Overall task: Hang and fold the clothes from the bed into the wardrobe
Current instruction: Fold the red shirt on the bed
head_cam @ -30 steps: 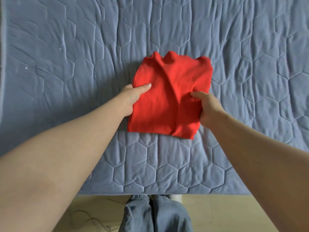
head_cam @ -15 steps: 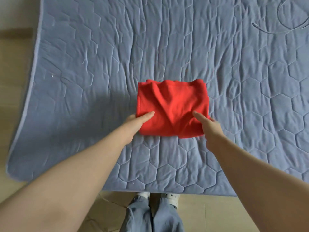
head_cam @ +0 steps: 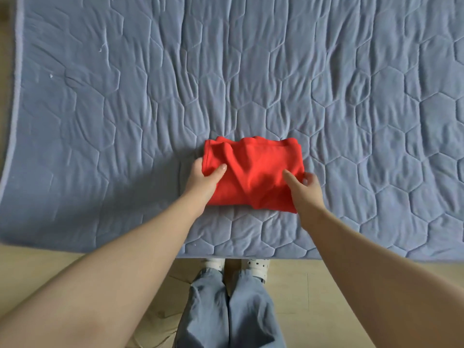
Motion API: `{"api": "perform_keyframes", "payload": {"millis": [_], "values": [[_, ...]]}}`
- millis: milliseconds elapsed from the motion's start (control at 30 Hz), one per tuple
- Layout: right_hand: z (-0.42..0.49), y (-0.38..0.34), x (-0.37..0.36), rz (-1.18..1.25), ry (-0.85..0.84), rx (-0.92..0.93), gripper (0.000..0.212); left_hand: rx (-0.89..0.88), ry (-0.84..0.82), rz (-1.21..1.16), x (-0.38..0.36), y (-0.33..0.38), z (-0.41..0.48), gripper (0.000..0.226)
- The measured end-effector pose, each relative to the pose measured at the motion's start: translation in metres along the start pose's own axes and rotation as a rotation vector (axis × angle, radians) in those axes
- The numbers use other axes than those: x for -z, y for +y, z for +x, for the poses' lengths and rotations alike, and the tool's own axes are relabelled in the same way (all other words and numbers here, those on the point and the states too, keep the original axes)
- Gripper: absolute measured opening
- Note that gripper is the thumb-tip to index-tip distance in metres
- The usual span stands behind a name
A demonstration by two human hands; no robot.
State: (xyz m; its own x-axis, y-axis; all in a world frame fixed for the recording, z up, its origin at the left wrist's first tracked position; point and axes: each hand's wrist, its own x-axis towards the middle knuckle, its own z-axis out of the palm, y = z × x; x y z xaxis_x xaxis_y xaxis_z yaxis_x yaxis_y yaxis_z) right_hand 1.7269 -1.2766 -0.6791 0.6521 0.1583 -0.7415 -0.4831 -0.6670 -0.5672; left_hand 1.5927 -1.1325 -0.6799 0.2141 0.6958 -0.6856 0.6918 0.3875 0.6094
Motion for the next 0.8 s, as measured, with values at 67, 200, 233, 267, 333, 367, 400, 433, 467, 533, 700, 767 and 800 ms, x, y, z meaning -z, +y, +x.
{"api": "perform_keyframes", "payload": {"millis": [67, 200, 233, 267, 333, 367, 400, 433, 467, 533, 700, 767, 800], "values": [[0.006, -0.005, 0.0, -0.185, 0.079, 0.078, 0.019, -0.064, 0.127, 0.145, -0.003, 0.008, 0.007, 0.021], [0.013, -0.006, 0.011, -0.18, 0.258, 0.028, 0.019, -0.085, 0.208, 0.14, -0.002, 0.01, 0.016, 0.022], [0.013, -0.005, 0.011, -0.17, 0.257, 0.001, 0.019, -0.072, 0.196, 0.16, -0.002, 0.01, 0.017, 0.021], [0.012, -0.005, 0.01, -0.177, 0.244, -0.03, 0.021, -0.059, 0.18, 0.176, -0.004, 0.011, 0.018, 0.02], [0.011, -0.007, 0.004, -0.26, 0.268, -0.066, 0.026, -0.089, 0.209, 0.227, -0.008, 0.015, 0.019, 0.021], [0.009, -0.01, 0.001, -0.317, 0.322, -0.026, 0.031, -0.185, 0.289, 0.294, -0.01, 0.017, 0.018, 0.029], [0.005, -0.013, -0.003, -0.383, 0.376, 0.086, 0.037, -0.34, 0.38, 0.384, -0.011, 0.018, 0.015, 0.038], [-0.001, -0.016, -0.008, -0.464, 0.402, 0.267, 0.043, -0.533, 0.422, 0.465, -0.013, 0.019, 0.01, 0.044], [-0.006, -0.017, -0.014, -0.56, 0.378, 0.472, 0.047, -0.733, 0.404, 0.54, -0.017, 0.017, 0.006, 0.046], [-0.008, -0.008, -0.027, -0.816, 0.211, 0.759, 0.049, -0.981, 0.232, 0.751, -0.026, 0.005, 0.003, 0.046], [0.031, 0.029, -0.037, -1.02, -0.025, 0.507, 0.049, -0.654, 0.049, 1.072, -0.034, -0.027, 0.037, 0.054], [0.046, 0.043, -0.043, -1.012, -0.046, 0.443, 0.051, -0.614, 0.013, 1.068, -0.04, -0.036, 0.051, 0.056], [0.051, 0.048, -0.045, -1.011, -0.056, 0.435, 0.051, -0.604, -0.007, 1.04, -0.042, -0.039, 0.055, 0.057]]}}
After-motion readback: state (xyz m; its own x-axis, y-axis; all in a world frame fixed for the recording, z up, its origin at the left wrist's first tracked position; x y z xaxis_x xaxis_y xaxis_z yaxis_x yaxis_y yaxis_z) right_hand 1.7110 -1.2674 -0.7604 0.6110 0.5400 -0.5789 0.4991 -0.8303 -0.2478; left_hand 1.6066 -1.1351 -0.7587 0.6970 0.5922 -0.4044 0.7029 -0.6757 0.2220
